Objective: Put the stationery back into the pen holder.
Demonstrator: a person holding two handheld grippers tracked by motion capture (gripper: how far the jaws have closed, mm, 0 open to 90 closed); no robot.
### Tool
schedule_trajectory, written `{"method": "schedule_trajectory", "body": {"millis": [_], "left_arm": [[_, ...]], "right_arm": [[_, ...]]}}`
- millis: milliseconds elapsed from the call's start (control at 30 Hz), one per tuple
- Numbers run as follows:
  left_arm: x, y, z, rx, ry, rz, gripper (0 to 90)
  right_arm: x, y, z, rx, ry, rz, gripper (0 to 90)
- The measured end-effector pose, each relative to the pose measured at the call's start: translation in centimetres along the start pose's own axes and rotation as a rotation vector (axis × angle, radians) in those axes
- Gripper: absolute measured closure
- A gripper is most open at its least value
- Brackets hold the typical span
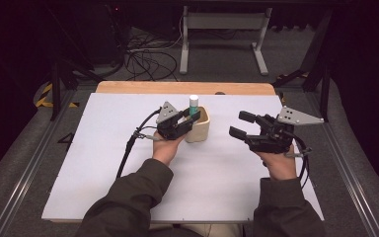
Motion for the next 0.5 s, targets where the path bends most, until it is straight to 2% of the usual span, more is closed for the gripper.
{"method": "schedule_trajectory", "body": {"millis": [200, 467, 500], "left_arm": [[-0.14, -0.13, 0.20, -0.003, 0.004, -0.005, 65.0], [-0.65, -0.30, 0.41, -0.006, -0.011, -0.031, 65.0], [-0.54, -0.32, 0.48, -0.009, 0.008, -0.024, 65.0]], "right_arm": [[0.02, -0.01, 0.04, -0.001, -0.001, 0.002, 28.0], [0.02, 0.01, 0.03, 0.000, -0.001, 0.002, 28.0], [0.03, 0.02, 0.04, 0.000, -0.001, 0.002, 28.0]]}}
Point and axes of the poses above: each handheld gripper's, and its own axes: y roughly backward along the jaws, z roughly out of its underside, x roughly to its right, the point moved 2 cm from there along -y, roughly forward along the jaws, and after that the axes turned 7 degrees about x, right-handed, at the moved point
